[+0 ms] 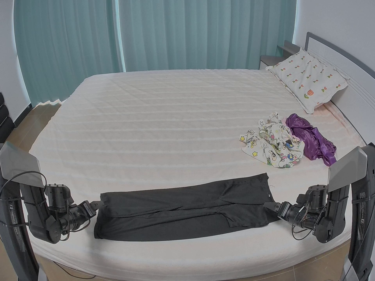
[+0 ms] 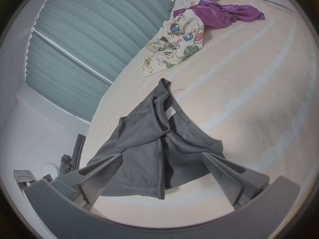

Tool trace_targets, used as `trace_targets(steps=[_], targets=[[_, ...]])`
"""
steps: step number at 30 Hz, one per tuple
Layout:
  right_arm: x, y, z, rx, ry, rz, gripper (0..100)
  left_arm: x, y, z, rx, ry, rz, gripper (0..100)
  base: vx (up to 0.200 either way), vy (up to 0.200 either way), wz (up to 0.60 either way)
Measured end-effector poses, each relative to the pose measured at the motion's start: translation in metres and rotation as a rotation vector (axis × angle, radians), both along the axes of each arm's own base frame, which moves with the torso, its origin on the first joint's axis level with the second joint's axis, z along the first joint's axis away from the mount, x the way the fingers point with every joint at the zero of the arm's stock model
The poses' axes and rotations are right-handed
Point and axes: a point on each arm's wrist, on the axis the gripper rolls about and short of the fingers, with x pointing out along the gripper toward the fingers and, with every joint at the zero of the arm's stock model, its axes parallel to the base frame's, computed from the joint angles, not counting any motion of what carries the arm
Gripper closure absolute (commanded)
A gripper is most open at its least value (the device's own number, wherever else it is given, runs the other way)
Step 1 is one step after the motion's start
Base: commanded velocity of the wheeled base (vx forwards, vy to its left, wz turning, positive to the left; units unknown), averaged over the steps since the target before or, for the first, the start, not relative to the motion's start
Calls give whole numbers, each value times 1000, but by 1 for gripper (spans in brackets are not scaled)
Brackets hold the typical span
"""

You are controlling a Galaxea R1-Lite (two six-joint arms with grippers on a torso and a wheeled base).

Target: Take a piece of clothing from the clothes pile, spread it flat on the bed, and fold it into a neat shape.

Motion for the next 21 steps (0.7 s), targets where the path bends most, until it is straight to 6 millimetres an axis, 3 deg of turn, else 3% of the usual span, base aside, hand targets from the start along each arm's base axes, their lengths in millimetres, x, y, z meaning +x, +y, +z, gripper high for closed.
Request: trace_targets(steps=[7,13,21], targets=[[1,-1,-1,5,0,-6,0,23,-6,3,21,120,-75,0,0,0,0],[1,-1,-3,7,7,-5,0,38,-11,7,129,121,-258,0,0,0,0],[1,1,-7,5,18,0,0,46,-19,-6,159,136,-334,0,0,0,0]])
